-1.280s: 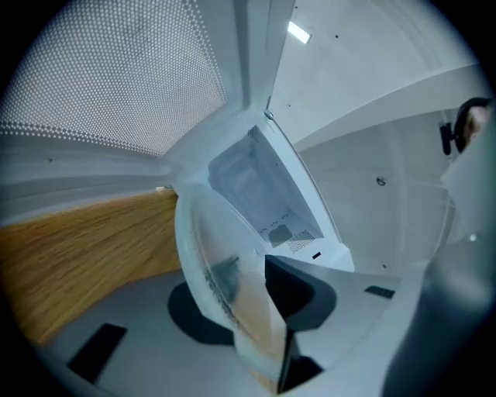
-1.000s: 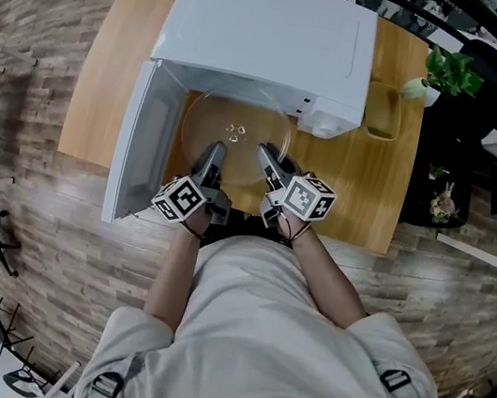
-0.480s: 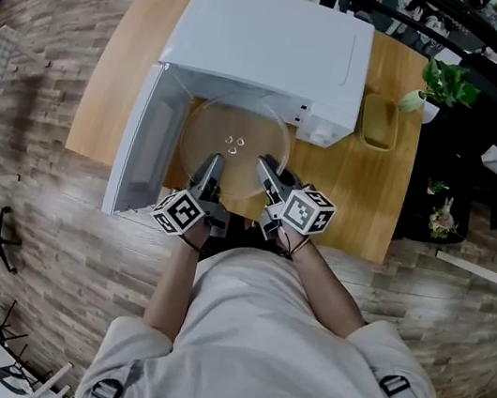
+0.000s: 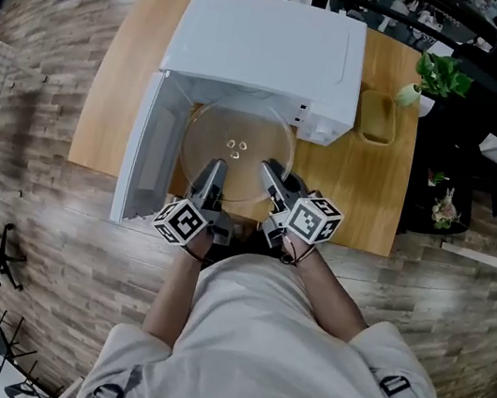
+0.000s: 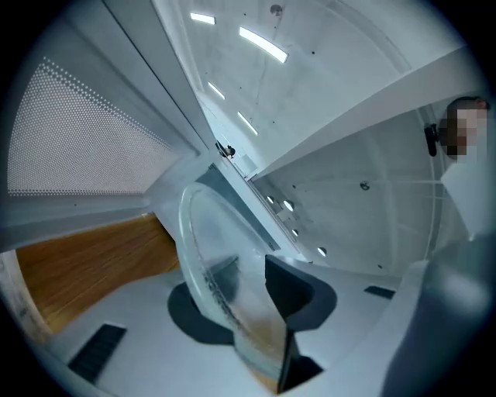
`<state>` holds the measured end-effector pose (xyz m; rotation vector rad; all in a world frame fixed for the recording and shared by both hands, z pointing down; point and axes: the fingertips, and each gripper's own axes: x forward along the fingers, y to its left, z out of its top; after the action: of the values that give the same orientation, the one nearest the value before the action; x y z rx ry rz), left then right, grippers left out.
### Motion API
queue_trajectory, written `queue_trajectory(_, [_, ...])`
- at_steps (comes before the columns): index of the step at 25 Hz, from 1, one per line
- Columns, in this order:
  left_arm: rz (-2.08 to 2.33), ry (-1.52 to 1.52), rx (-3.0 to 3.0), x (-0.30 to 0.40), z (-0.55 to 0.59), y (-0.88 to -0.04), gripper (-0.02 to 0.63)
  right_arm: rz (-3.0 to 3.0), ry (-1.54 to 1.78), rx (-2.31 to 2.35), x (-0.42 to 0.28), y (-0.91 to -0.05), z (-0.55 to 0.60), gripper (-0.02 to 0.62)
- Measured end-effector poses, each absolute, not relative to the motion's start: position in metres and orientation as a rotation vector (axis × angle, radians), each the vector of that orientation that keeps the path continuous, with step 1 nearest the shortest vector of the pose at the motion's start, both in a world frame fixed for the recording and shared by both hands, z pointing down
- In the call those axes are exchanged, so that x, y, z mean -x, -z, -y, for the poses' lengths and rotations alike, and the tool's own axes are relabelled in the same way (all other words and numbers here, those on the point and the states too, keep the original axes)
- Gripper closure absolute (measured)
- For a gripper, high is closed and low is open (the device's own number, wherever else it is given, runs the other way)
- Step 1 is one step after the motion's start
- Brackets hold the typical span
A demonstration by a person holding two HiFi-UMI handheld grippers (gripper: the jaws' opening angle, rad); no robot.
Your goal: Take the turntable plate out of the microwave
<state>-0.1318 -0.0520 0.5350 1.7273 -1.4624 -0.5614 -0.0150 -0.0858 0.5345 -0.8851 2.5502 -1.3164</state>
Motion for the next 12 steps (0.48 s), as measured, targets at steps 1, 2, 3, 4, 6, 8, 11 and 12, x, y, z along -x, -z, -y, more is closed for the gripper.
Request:
queue_trajectory(1, [1.451, 0.562, -1.733, 0.132, 0.052, -0.533, 0.476, -2.546, 1.311, 0.897, 0.016, -0.532, 0.084, 0.479])
queue_trajectory(2, [1.441, 0.560, -1.736, 0.133, 0.050, -0.530, 0.476, -2.541, 1.309, 0.907, 0.016, -0.530, 0.081, 0.479])
queue_trajectory(3, [1.433, 0.557, -1.739, 0.134, 0.047, -0.529, 0.476, -2.538, 1.306, 0.915, 0.017, -0.528, 0.078, 0.479])
queue_trajectory(4, [1.425, 0.553, -1.744, 0.135, 0.045, -0.528, 0.476, -2.538, 1.301, 0.922, 0.018, -0.526, 0.075, 0.479])
queue_trajectory(6, [1.407, 0.547, -1.761, 0.135, 0.043, -0.525, 0.476, -2.539, 1.282, 0.939, 0.017, -0.521, 0.072, 0.477])
queue_trajectory(8, [1.391, 0.536, -1.782, 0.135, 0.042, -0.520, 0.474, -2.536, 1.263, 0.954, 0.017, -0.516, 0.069, 0.476])
queue_trajectory(11, [1.379, 0.526, -1.809, 0.136, 0.038, -0.507, 0.474, -2.522, 1.236, 0.962, 0.018, -0.505, 0.062, 0.474])
queue_trajectory(12, [1.373, 0.527, -1.819, 0.137, 0.038, -0.503, 0.474, -2.518, 1.225, 0.966, 0.017, -0.501, 0.062, 0.474])
